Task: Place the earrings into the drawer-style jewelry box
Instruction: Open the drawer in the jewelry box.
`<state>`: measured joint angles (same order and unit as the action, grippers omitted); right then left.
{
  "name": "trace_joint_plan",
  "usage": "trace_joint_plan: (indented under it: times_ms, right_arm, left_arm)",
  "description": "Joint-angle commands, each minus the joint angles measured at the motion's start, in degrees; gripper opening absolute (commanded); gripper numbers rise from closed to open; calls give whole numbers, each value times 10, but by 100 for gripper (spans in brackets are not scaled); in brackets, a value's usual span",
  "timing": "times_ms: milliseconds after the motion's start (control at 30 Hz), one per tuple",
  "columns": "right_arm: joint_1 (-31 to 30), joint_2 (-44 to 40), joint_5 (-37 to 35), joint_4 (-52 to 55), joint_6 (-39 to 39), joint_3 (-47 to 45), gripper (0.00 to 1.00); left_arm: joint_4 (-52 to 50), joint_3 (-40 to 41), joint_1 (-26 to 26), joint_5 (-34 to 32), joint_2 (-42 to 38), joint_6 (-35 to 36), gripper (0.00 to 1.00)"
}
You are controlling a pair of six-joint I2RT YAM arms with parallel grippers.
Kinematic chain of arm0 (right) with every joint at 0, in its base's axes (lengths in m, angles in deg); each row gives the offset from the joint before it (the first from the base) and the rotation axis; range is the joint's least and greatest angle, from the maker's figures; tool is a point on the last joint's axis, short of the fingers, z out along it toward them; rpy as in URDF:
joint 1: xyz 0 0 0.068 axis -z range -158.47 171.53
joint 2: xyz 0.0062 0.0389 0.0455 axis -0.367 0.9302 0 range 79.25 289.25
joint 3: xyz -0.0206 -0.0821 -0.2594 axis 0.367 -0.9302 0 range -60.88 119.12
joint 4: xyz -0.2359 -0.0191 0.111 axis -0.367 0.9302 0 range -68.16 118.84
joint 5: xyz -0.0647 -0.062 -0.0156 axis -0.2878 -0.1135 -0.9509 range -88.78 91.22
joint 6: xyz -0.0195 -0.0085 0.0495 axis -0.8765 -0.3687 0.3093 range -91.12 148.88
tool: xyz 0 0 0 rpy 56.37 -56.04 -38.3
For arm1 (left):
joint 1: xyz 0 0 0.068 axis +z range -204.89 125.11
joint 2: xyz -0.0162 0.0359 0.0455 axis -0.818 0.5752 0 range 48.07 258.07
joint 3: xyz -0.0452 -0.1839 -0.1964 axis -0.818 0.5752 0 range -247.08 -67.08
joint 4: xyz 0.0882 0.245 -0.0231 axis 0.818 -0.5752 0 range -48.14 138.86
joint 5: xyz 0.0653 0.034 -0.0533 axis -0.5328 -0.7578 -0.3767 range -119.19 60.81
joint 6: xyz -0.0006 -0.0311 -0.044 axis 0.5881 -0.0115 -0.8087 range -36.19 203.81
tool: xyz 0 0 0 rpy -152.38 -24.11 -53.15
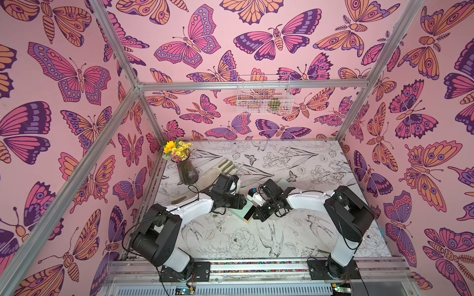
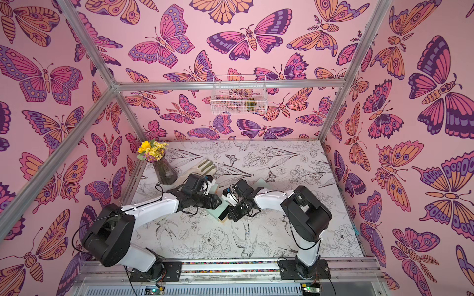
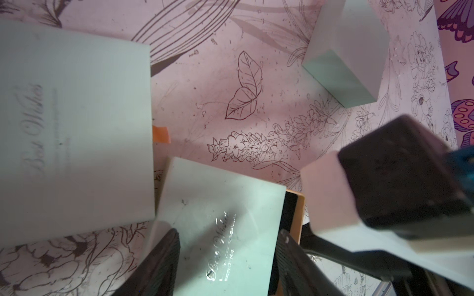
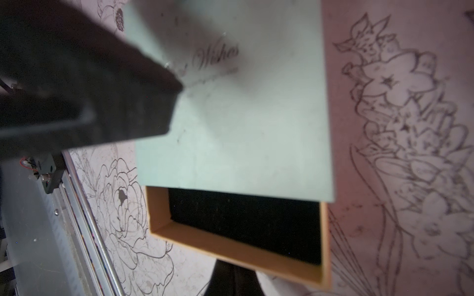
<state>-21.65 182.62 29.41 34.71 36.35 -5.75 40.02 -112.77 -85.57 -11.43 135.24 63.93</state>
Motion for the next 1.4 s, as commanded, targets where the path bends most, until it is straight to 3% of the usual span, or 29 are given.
trace_joint_plan:
  times_ms: [0, 567, 1367]
  right_arm:
    - [-4, -8, -12, 10, -5, -8, 0]
    - [-3, -67, -29, 38, -3, -58, 0]
    - [-4, -71, -3, 27, 0, -80, 0]
  left_arm:
    - [-10, 12, 1, -23, 13, -2, 63]
    - [-15, 28, 1, -34, 17, -1, 63]
    - [-17, 31, 1, -36, 17, -4, 63]
